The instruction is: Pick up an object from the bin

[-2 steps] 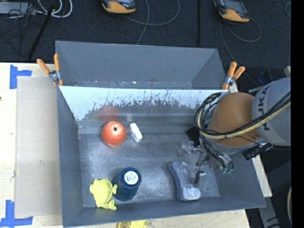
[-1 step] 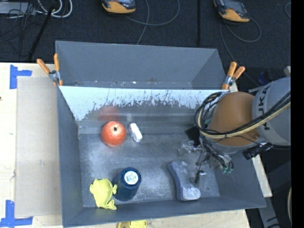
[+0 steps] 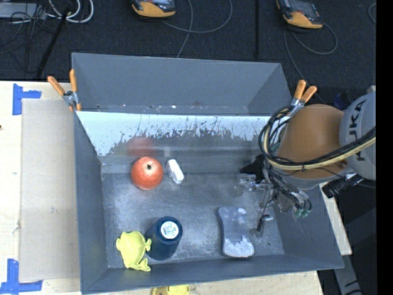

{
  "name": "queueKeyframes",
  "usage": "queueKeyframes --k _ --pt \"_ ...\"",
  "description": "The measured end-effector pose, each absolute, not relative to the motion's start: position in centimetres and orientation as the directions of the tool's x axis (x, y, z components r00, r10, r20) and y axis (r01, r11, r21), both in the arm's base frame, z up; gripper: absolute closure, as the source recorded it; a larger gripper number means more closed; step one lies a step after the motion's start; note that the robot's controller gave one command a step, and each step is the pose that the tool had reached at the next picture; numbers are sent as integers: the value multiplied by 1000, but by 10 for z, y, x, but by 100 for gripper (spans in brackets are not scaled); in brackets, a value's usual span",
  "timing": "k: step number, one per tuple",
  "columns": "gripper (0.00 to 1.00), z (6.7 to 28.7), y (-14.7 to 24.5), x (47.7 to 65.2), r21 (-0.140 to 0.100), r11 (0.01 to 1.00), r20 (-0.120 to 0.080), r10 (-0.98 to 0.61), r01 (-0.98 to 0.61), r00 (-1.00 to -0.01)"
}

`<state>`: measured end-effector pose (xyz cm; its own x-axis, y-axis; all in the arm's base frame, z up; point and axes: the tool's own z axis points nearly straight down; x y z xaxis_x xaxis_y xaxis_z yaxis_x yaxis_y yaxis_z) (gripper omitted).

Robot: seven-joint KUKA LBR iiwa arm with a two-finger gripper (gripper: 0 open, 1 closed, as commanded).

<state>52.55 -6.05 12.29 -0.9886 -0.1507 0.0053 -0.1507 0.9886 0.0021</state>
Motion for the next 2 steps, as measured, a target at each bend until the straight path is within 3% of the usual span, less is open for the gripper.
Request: queueKeyframes --k 1,2 --pt "0 152 -57 525 -1 985 -4 -173 -173 -985" --pt "0 156 -32 533 0 984 1 -179 -179 -984"
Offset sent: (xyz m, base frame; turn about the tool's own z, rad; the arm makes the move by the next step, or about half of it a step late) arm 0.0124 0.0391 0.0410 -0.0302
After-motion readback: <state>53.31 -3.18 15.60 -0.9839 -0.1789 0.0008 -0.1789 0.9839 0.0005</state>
